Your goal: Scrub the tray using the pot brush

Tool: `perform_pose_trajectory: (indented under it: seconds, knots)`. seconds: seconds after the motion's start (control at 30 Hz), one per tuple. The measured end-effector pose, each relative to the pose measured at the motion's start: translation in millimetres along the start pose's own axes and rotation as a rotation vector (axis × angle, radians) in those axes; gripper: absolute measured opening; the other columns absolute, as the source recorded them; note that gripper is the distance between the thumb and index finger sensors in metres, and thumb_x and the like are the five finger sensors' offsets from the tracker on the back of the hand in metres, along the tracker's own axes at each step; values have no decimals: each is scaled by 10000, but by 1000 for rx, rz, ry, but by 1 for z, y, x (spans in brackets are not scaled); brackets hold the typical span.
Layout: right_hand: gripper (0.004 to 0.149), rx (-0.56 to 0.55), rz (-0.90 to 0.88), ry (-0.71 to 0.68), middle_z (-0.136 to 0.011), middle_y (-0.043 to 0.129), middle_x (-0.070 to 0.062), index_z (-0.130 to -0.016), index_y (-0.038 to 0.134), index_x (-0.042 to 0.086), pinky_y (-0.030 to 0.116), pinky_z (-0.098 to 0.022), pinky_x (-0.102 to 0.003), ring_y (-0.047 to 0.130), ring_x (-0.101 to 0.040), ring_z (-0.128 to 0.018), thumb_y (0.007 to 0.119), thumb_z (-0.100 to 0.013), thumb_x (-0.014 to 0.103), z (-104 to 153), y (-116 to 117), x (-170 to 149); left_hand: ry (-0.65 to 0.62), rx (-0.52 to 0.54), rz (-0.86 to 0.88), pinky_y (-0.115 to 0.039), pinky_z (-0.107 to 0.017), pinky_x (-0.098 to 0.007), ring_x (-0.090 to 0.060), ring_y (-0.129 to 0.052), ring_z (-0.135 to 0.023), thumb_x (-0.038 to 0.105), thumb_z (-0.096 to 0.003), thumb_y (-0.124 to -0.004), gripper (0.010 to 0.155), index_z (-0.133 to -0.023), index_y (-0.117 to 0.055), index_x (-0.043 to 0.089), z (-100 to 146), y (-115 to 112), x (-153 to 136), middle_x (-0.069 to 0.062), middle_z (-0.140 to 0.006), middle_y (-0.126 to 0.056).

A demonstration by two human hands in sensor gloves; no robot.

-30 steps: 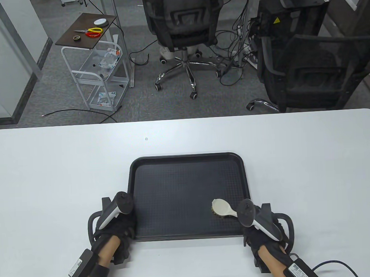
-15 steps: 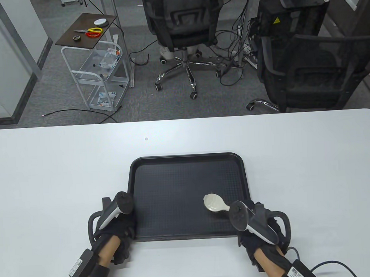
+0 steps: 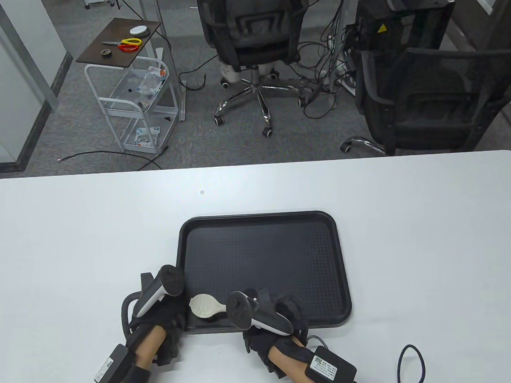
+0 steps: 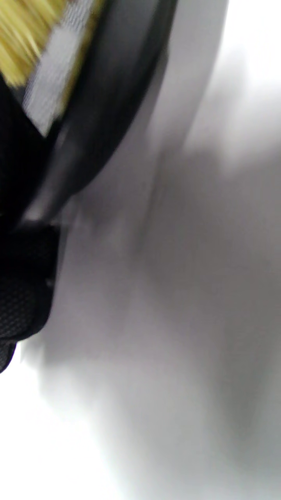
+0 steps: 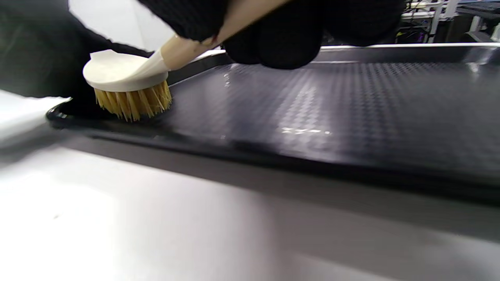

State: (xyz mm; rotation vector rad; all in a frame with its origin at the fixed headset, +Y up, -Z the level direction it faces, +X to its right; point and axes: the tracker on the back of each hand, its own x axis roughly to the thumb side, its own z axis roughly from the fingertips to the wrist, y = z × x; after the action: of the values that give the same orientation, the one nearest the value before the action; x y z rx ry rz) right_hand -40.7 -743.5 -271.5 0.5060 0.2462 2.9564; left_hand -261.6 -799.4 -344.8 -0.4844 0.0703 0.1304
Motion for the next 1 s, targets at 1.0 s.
perform_pose_trajectory:
  seconds: [1.0]
  knots:
    - [502,62,-9,451,-944,784,-97,-967,752,275,731,-564,-529,870,-296,-733,817,-470,239,100,-42,-224,2,1,3,-437,-783,-537,-237,-730,-692,441,-492,-704,758,-1064,-223,308,-1,0,0,-26,-792,-680]
